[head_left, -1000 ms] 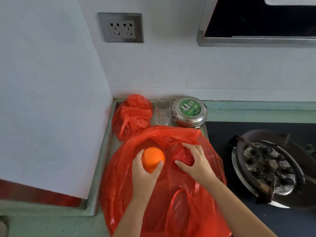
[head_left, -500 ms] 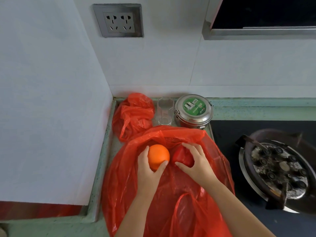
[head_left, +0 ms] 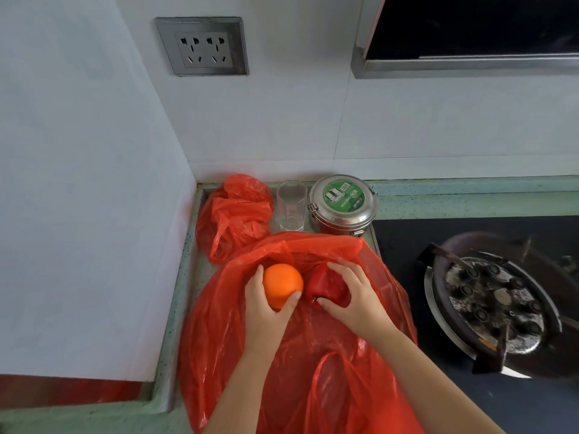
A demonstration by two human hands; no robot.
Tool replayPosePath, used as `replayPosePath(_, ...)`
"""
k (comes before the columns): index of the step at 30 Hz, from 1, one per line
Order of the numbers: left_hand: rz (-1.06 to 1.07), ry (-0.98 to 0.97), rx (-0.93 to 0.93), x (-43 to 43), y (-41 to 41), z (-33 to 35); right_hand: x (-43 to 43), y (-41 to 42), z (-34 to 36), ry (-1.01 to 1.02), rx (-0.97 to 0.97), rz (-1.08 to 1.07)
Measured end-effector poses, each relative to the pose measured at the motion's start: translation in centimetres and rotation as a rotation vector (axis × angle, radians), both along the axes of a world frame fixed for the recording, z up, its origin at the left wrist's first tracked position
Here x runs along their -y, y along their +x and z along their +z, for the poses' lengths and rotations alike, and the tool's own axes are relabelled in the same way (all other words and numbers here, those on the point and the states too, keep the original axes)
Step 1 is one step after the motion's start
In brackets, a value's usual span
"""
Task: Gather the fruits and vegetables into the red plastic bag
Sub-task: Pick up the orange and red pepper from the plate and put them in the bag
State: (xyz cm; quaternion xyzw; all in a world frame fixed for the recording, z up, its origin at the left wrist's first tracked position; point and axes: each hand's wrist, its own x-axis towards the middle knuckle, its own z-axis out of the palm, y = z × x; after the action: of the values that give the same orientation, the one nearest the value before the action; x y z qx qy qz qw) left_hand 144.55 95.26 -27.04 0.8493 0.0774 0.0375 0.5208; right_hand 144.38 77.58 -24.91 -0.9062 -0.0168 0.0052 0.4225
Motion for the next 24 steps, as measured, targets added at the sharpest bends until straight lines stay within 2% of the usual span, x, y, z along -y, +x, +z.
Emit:
replayPosePath(9,0.070,0.058,0.028,-0.7,-1.6,1.5,-0.5,-2.3,1.5,-0.035,0.022,-0.009)
replayPosePath(17,-0.005,0.242,0.255,-0.1,-5.3,4.4,-0.3,-6.1,4.4,-0.151,0.136,-0.010)
replayPosePath(24,-0.151,0.455,0.507,2.6,-9.9,6.8,1.7,-11.6,6.8,-0.284,0.255,-0.131)
